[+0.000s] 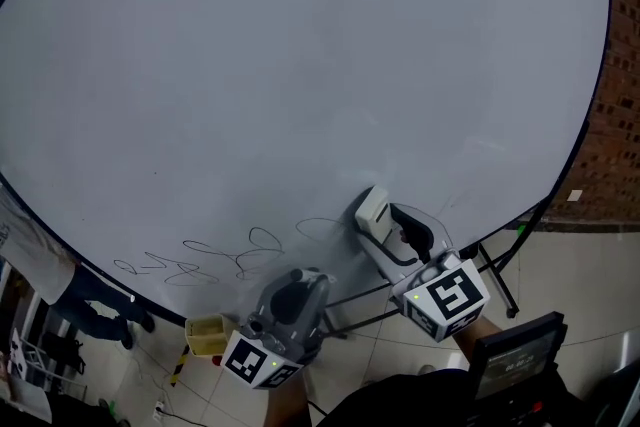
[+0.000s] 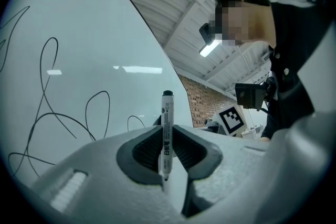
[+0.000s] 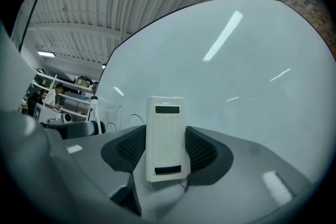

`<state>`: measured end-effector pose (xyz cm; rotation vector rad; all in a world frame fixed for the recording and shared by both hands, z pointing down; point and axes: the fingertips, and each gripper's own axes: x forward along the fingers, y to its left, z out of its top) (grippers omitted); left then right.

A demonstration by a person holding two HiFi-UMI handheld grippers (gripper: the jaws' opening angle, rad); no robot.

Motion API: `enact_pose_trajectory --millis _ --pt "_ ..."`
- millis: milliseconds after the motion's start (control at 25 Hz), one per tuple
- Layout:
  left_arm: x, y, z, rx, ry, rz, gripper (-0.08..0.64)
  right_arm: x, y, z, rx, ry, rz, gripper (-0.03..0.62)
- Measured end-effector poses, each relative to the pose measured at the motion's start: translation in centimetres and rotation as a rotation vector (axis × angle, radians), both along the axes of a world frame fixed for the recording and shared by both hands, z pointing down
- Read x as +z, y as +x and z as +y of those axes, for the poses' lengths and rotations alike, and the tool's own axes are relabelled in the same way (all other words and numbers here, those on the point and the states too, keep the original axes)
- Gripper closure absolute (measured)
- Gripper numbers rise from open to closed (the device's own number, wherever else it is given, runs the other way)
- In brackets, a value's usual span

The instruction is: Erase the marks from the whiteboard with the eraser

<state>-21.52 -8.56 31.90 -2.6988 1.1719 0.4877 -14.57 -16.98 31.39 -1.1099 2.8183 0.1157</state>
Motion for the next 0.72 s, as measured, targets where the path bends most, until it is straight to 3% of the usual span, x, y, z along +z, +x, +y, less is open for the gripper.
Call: enact_pose_trajectory --millis 360,520,720 --pt "0.0 1.7 -0.7 0.04 -0.002 -0.011 0.503 1.2 13.2 -5.4 0.292 -0.078 -0.115 0.353" --pt "0.4 1.3 -0.7 0.035 -0.009 -0.009 0.503 1.2 12.8 -5.3 0.322 -0.081 -0.132 0.353" --pt "0.4 0.0 -0.2 0.023 -0.013 0.003 0.503 0.3 7.0 -3.0 0.222 -0.045 -0.088 0.353"
